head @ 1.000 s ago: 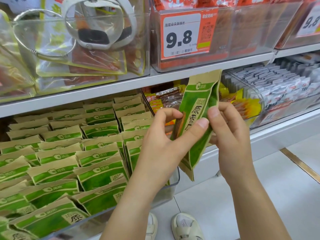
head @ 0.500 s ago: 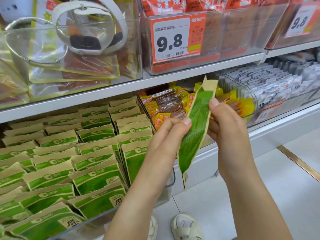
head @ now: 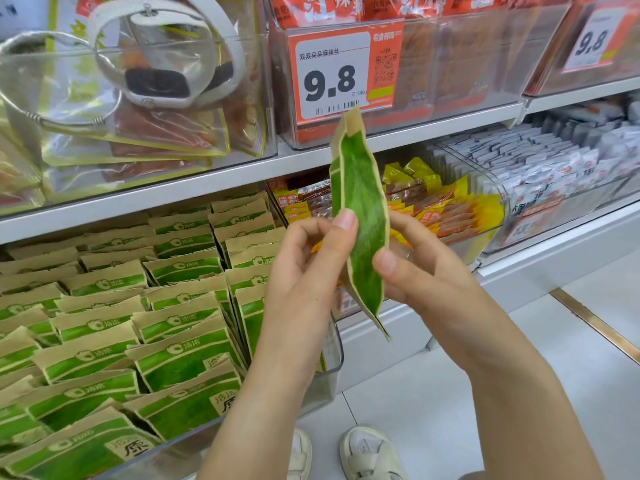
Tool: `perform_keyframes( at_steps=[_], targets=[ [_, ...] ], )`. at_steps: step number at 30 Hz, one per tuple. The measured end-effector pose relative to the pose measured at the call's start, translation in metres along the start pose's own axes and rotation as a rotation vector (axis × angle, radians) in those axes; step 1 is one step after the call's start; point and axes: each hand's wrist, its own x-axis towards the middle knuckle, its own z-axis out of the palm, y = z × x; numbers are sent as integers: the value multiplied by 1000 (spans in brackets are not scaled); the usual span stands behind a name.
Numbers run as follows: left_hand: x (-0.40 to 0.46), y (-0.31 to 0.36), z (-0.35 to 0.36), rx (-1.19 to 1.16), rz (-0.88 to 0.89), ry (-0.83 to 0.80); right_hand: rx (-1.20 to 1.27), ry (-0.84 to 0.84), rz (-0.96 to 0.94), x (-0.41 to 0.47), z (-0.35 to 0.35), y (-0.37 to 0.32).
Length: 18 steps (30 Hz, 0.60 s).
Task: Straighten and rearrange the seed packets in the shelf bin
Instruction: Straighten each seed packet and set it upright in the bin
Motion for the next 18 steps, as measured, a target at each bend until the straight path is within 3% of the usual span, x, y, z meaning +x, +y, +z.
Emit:
perform_keyframes(
  at_steps=[5,12,18],
  targets=[
    [-2,1,0,74,40,-3,34,5,4,0,-2,1],
    [0,-3,-4,147,-6,-177,165,280,-79,3,-8,-1],
    [3,-7,-8,132,41,-168,136,287,-50,2,-9,-1]
  ],
)
